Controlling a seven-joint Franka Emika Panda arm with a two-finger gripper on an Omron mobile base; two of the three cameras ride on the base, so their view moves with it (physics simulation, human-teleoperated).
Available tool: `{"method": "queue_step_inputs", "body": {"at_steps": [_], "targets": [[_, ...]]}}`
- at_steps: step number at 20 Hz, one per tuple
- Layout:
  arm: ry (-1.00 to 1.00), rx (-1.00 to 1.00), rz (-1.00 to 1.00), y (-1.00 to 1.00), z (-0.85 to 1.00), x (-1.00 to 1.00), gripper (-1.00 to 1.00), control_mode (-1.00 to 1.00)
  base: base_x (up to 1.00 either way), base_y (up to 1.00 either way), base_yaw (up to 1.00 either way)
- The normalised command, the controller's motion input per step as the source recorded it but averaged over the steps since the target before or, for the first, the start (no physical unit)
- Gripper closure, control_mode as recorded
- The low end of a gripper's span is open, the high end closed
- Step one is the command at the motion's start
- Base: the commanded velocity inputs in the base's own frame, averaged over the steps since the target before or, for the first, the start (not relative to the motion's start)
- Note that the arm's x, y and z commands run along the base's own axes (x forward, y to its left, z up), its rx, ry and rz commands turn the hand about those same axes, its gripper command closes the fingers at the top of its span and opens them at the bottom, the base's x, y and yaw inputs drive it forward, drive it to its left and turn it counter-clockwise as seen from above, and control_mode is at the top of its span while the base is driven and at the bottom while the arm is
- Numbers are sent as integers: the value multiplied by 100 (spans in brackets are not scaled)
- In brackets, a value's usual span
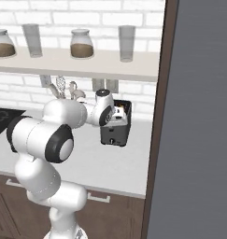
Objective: Start the toaster. Once the lever pops up, take the bread to the plate on the dining counter.
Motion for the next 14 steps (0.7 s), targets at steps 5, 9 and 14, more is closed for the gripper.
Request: {"method": "queue_step_inputs", "body": {"at_steps": [5,9,14], "targets": [[2,0,-5,0,-100,-40,100,-100,0,0,0],[10,0,-8,0,-100,-44,100,-100,0,0,0],[11,1,-9,0,-100,-40,100,-100,0,0,0]]}}
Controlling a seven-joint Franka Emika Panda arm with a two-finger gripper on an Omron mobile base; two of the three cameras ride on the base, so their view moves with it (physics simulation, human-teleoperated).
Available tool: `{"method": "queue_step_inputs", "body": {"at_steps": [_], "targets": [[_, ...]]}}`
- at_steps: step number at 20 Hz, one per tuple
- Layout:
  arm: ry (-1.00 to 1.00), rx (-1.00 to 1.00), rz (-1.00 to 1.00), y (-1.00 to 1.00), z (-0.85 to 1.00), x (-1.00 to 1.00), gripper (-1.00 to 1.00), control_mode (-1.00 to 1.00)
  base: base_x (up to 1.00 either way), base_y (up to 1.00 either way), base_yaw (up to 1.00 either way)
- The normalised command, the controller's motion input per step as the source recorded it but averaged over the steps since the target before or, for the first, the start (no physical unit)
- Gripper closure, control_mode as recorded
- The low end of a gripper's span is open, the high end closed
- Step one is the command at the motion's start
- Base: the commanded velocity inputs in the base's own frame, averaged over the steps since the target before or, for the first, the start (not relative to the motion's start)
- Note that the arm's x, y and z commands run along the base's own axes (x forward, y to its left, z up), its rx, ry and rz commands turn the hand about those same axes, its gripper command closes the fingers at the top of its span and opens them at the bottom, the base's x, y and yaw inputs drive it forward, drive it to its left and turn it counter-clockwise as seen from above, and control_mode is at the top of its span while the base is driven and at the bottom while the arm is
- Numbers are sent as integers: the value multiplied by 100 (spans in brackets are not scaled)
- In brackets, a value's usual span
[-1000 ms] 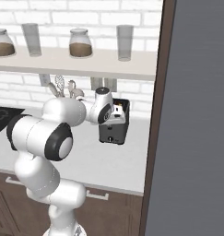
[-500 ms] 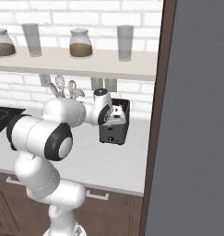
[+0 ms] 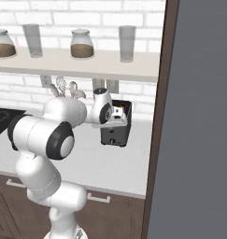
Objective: Start the toaster. Once the lever pops up, take the bread to the plate on the dining counter.
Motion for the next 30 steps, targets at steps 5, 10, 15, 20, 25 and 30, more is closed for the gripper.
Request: {"method": "queue_step_inputs", "body": {"at_steps": [5,10,15,20,25,30], "targets": [[3,3,-6,0,-100,-51,100,-100,0,0,0],[0,6,-6,0,-100,-69,100,-100,0,0,0],[0,13,-5,0,-100,-22,100,-100,0,0,0],[0,9,-3,0,-100,0,100,-100,0,0,0],[0,6,-2,0,-100,-5,100,-100,0,0,0],[0,6,-1,0,-74,-3,100,-100,0,0,0]]}}
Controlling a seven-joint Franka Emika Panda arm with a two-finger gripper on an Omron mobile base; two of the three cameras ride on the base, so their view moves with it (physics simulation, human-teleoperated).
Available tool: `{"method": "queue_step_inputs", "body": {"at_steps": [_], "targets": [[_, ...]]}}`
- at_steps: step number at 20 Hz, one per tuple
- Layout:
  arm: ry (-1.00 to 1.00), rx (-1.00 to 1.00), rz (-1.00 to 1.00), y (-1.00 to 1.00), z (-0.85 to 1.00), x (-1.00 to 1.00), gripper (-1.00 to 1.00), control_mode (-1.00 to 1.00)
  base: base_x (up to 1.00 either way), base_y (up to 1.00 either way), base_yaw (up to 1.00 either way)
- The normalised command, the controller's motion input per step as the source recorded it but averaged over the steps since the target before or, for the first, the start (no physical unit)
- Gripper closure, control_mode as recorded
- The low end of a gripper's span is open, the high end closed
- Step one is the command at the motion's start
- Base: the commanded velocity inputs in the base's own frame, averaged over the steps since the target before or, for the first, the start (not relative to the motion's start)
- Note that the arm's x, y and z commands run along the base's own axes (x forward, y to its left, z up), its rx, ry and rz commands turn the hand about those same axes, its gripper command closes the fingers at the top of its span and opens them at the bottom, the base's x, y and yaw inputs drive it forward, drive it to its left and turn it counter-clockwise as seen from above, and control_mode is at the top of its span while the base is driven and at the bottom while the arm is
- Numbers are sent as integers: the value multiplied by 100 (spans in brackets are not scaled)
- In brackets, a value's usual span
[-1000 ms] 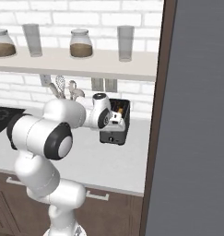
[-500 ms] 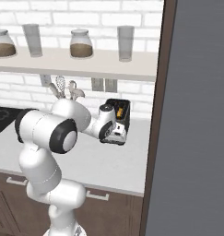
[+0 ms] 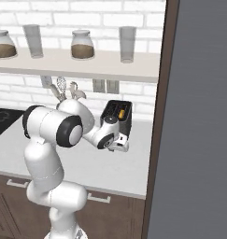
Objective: Start the toaster. Once the lever pops up, take the bread to the plate on the dining counter.
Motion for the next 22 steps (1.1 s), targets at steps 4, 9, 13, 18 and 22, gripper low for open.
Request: {"method": "queue_step_inputs", "body": {"at_steps": [4,9,13,18,22], "targets": [[0,0,0,-8,54,-32,100,-100,0,0,0],[-3,0,0,-3,67,-56,100,-100,0,0,0],[-7,-4,0,0,47,-40,100,-100,0,0,0],[-1,-4,0,0,83,-15,100,-100,0,0,0],[-6,-6,0,0,100,-14,100,-100,0,0,0]]}}
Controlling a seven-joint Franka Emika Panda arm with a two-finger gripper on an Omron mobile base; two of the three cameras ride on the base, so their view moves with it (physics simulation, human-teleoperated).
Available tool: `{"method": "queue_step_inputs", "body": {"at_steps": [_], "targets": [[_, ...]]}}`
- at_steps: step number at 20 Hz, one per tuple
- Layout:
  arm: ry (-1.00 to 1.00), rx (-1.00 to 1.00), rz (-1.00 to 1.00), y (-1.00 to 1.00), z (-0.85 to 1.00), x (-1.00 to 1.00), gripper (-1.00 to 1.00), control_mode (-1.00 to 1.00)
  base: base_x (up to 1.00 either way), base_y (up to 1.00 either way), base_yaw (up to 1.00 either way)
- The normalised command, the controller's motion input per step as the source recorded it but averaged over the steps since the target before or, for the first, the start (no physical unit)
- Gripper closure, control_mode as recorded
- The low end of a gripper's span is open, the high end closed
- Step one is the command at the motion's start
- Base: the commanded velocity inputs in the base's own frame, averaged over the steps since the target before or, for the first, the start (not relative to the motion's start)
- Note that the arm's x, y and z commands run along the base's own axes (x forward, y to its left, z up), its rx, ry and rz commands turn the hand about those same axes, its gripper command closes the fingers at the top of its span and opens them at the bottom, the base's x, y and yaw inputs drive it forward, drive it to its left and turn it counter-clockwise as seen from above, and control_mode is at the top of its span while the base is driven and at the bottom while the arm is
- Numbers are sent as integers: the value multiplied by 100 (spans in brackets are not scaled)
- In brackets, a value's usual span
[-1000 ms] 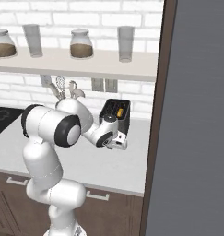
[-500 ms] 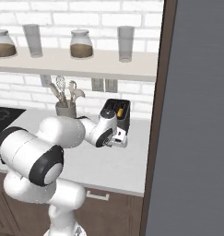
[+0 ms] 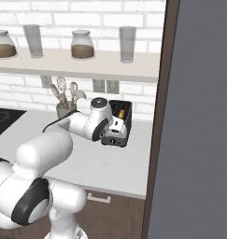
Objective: Start the toaster. Once the lever pops up, take the bread to the plate on the dining counter.
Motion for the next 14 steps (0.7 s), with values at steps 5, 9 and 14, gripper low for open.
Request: {"method": "queue_step_inputs", "body": {"at_steps": [5,9,14], "targets": [[-6,-1,0,0,94,-8,100,-100,0,0,0],[-12,0,0,-1,44,0,100,-100,0,0,0],[-36,-4,0,1,-2,0,100,-100,0,0,0]]}}
